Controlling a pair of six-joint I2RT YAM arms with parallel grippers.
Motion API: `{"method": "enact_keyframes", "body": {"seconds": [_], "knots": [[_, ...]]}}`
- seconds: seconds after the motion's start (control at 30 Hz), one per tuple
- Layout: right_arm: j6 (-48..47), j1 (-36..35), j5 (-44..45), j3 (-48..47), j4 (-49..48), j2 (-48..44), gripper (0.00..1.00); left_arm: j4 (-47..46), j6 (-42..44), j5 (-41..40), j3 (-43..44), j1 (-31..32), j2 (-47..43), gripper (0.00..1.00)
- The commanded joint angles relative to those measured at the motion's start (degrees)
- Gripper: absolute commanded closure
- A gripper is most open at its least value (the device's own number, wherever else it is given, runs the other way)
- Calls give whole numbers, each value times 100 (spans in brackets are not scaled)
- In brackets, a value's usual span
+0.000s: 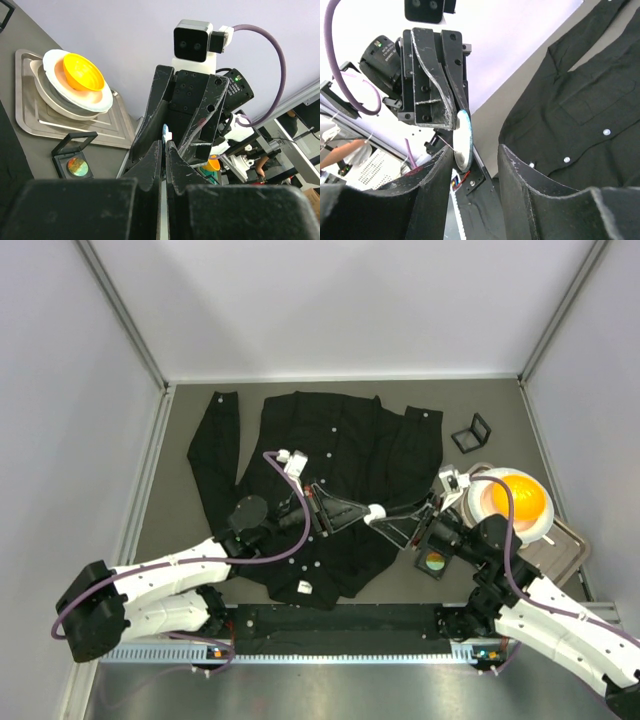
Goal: Remove the brooch from the garment
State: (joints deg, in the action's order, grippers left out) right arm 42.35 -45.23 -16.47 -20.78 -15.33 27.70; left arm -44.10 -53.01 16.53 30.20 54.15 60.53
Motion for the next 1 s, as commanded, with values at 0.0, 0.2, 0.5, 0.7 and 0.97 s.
{"method": "enact_keyframes", "body": {"seconds": [0.0,0.2,0.5,0.7,0.97], "knots": [[221,23,223,74,-804,121,59,-495,-34,-229,-58,69,-68,100],[309,32,197,30,-1033,367,63,-495,-25,-344,-58,96,-85,100],[467,15,478,170,-1006,297,63,173,309,-1055,13,254,-411,100],[687,6,557,241,-1305,508,65,165,362,-1047,30,333,-385,100],[757,-29,504,276,-1446,508,63,173,397,-1064,74,377,-340,100]]}}
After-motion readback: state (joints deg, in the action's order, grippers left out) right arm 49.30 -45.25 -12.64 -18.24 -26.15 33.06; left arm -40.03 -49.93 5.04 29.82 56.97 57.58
